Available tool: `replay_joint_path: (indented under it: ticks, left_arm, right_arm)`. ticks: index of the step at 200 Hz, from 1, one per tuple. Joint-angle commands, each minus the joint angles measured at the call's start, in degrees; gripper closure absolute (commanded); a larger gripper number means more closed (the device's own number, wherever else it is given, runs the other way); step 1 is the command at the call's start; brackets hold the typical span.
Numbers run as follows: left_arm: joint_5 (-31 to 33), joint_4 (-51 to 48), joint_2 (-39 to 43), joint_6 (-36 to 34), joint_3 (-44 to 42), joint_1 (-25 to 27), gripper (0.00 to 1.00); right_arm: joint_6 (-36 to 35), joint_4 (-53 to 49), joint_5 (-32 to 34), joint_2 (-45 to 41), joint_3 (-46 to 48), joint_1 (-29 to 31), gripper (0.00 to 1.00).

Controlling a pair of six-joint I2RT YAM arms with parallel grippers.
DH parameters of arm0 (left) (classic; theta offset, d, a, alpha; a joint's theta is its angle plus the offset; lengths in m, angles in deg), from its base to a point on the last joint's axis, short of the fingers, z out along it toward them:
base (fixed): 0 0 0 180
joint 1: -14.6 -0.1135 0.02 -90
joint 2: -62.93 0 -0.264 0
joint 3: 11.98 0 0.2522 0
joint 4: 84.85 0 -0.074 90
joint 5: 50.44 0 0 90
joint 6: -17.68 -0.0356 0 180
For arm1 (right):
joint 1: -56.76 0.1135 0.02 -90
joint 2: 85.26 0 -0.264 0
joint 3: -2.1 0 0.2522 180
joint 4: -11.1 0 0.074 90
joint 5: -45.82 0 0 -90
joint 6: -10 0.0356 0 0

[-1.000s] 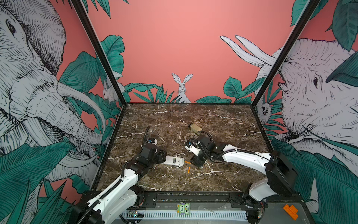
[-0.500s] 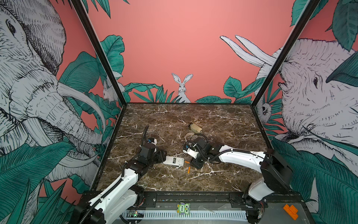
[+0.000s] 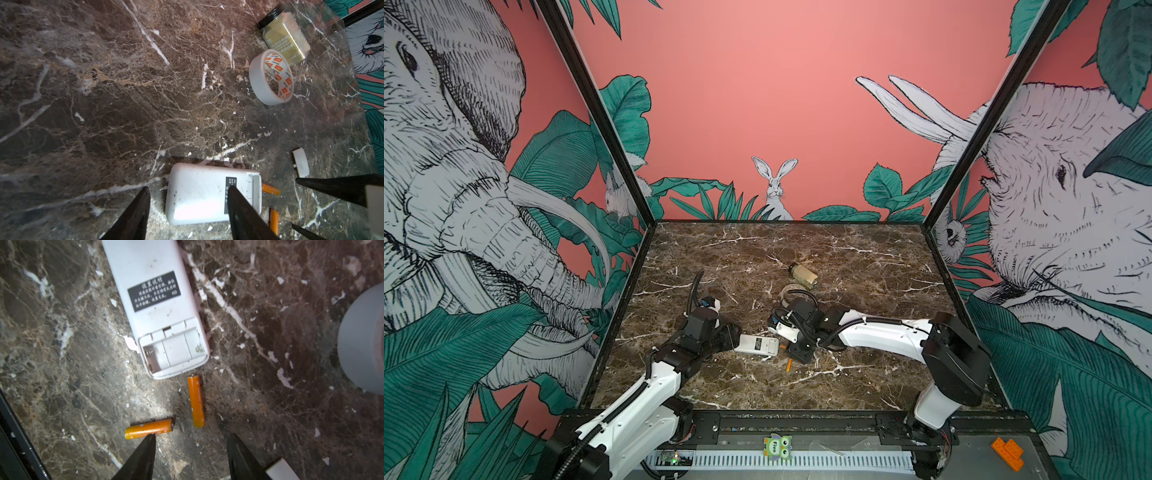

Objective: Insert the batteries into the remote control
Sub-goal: 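Move the right gripper over the orange batteries beside the remote's open end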

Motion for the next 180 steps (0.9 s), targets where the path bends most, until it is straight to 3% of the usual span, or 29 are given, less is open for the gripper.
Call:
replay_joint_path:
  ticks: [1, 180]
  left_arm:
    - [-0.2, 1.1, 0.5, 0.0, -1.2, -0.3, 0.4]
    - [-0.2, 1.7, 0.5, -0.1, -2.0, -0.6, 0.4]
  right_arm:
    - [-0.5, -1.0, 0.9, 1.2, -2.0, 0.5, 0.46]
    - [-1.5, -2.0, 1.2, 7.2, -5.2, 1.2, 0.59]
